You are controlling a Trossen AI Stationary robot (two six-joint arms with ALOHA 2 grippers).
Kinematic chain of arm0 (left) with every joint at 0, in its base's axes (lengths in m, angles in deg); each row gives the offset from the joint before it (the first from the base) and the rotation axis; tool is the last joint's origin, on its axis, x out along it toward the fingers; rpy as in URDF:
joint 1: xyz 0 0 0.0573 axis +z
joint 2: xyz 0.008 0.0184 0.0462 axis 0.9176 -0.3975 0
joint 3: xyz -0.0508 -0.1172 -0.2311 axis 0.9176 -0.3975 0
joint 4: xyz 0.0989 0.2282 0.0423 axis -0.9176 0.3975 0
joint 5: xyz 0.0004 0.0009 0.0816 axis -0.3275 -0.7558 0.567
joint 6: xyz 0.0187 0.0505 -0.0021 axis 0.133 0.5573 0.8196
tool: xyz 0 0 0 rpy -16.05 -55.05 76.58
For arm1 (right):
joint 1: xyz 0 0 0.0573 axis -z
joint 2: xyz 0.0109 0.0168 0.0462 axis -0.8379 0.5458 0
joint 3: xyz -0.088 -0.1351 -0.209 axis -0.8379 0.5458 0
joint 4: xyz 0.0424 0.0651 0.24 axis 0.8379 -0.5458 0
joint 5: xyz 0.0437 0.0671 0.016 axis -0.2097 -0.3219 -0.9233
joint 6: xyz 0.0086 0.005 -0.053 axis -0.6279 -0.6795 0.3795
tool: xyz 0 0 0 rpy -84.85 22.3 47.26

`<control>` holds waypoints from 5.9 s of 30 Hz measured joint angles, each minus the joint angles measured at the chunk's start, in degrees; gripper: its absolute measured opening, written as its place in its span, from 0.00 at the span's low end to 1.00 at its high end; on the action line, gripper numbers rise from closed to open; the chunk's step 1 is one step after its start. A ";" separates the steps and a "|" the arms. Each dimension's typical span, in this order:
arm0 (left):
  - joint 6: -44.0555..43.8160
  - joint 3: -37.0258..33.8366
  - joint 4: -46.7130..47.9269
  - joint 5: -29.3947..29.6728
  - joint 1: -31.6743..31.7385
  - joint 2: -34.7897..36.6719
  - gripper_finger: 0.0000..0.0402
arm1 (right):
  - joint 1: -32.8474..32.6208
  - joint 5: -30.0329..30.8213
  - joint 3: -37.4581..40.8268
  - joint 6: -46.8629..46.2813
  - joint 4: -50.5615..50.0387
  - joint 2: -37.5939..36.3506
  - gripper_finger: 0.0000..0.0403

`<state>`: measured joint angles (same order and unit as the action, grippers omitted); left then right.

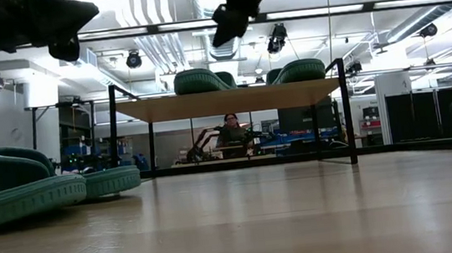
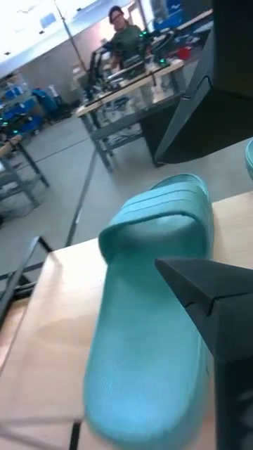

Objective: Pick and place slides into the shelf
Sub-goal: Put the green slides on the shelf

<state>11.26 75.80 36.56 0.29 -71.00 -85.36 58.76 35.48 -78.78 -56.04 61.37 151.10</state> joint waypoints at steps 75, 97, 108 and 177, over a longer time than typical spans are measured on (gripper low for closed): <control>0.03 -0.09 0.07 0.07 0.02 -0.34 0.06 | 11.85 -8.69 -0.19 3.90 -8.58 0.01 0.03; 0.51 -0.09 0.09 0.31 0.01 -0.97 0.06 | 13.82 -10.33 1.40 6.04 -9.09 -0.79 0.03; 0.49 -0.09 0.09 0.31 0.02 -0.97 0.06 | 13.55 -10.33 1.45 5.17 -10.03 -1.92 0.03; 0.47 -0.09 1.16 0.30 0.02 -0.69 0.06 | 8.06 -8.43 0.86 19.51 -5.62 0.71 0.36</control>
<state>11.72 75.71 37.72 0.59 -70.98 -86.05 66.82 27.05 -77.92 -36.54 55.74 151.81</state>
